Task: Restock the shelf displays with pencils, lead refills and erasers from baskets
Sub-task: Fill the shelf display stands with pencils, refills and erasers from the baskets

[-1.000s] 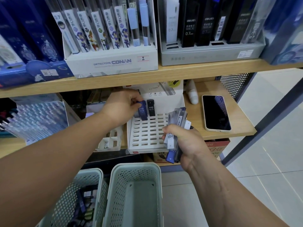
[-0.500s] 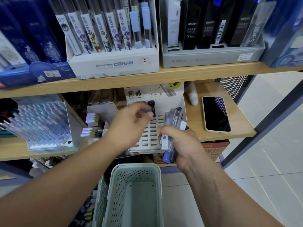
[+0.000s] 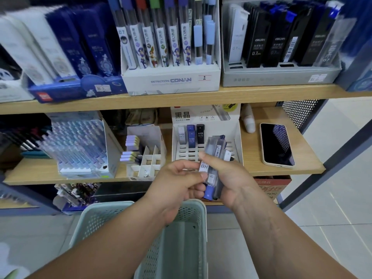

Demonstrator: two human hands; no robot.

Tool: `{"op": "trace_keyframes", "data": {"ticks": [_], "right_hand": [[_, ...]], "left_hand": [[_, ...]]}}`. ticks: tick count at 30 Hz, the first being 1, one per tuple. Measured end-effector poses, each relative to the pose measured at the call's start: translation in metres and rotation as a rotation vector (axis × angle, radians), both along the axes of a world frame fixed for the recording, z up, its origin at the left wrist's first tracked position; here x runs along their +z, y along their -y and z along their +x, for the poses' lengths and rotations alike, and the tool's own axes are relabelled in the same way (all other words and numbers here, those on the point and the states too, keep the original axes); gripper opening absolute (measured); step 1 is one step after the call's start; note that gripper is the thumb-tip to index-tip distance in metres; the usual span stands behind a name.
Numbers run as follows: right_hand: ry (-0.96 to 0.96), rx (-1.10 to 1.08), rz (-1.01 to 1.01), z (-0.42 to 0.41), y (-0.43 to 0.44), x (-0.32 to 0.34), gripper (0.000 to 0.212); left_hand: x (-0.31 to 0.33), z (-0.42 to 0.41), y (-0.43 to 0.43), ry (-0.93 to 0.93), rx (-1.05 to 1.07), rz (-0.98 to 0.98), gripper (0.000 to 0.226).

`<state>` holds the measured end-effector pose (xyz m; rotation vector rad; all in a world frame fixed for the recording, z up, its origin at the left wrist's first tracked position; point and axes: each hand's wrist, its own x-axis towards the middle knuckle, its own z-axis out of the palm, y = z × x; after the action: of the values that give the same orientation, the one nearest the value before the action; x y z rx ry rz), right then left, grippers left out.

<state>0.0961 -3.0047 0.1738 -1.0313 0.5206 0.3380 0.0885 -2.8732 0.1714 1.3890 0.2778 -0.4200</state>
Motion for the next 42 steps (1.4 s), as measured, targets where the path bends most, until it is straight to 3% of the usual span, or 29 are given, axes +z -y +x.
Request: {"op": "trace_keyframes", "data": {"ticks": [5,9,11,15,18,24,30,36,42], "right_hand": [[-0.011,0.04,0.04,0.001,-0.002,-0.001,0.031],[-0.011,-0.043,0.024,0.004,-0.004,-0.002,0.033],[-0.028,-0.103,0.013,0.005,-0.002,-0.003,0.04],[-0.023,-0.166,0.023,0.005,0.005,-0.004,0.029],[-0.001,-0.177,0.02,0.005,0.009,-0.006,0.031],[0.037,-0.202,0.006,0.007,0.015,-0.01,0.026],[0.057,-0.201,0.01,0.007,0.017,-0.013,0.033],[0.036,-0.177,0.002,0.006,0.02,-0.01,0.033],[0.022,-0.172,0.007,0.006,0.018,-0.007,0.033]], "left_hand": [[-0.007,-0.003,-0.011,-0.064,0.1,-0.222,0.015],[-0.007,0.003,-0.017,-0.022,0.205,-0.209,0.016],[-0.004,0.013,-0.026,0.086,0.243,-0.011,0.012],[0.011,0.048,-0.051,0.429,0.251,0.566,0.008],[0.027,0.07,-0.056,0.692,0.118,0.973,0.009],[0.036,0.1,-0.05,0.927,-0.214,1.287,0.012],[0.032,0.114,-0.04,0.941,-0.379,1.42,0.013],[0.042,0.132,-0.039,0.744,-0.495,1.399,0.01],[0.044,0.144,-0.035,0.715,-0.621,1.383,0.012]]}}
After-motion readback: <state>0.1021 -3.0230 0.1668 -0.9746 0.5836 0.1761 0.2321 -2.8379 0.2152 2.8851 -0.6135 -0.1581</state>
